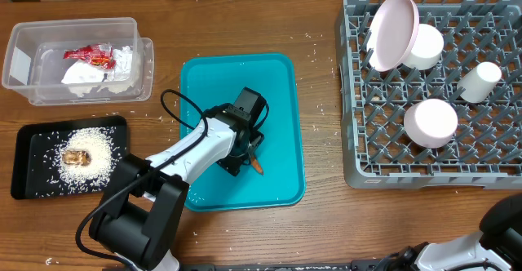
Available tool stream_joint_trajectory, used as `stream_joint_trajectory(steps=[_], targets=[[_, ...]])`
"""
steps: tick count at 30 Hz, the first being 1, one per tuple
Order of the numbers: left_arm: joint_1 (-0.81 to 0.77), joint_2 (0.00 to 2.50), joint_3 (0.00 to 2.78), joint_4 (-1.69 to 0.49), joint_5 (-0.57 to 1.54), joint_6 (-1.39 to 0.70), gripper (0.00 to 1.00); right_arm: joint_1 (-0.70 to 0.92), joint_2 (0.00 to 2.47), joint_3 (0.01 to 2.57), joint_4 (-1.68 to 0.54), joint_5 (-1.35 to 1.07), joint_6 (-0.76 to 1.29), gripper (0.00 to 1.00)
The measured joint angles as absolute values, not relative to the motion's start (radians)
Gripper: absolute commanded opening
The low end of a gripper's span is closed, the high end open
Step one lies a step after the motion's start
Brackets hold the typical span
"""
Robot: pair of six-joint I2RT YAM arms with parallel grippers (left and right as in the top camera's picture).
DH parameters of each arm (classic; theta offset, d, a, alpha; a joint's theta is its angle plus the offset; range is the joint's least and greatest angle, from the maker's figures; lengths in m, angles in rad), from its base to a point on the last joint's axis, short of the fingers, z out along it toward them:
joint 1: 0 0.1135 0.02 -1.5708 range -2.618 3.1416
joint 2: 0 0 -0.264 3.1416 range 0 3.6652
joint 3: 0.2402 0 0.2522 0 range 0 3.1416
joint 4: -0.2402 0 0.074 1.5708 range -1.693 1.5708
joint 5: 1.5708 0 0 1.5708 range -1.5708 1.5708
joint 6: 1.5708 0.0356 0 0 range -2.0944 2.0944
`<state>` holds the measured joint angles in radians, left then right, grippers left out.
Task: Sort waste into correct bins and load items into the dishwasher
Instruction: 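Lower the left gripper and grip the carrot by its thick end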
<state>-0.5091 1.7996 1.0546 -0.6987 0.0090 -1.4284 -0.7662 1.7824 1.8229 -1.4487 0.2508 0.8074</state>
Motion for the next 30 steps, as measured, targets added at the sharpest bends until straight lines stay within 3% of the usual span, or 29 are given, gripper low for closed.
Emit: stream_joint_trajectory(steps=[9, 16, 21, 30], targets=[[-0.509, 1.8, 1.054, -0.707, 0.028, -1.403, 0.45, -0.766, 1.782, 1.823, -1.449, 0.25, 0.808, 1.0], [-0.509, 1.8, 1.054, -0.704, 0.011, -1.349, 0.39, -0.766, 1.782, 1.823, -1.449, 0.25, 0.808, 1.0], [-0.509, 1.8, 1.055, -0.703, -0.017, -1.303, 0.24, -0.766, 1.782, 1.823, -1.449, 0.25, 0.808, 1.0], [-0.509, 1.8, 1.105, -0.752, -0.035, -1.223, 0.18, -0.766, 1.782, 1.823, -1.449, 0.251, 0.808, 1.0]])
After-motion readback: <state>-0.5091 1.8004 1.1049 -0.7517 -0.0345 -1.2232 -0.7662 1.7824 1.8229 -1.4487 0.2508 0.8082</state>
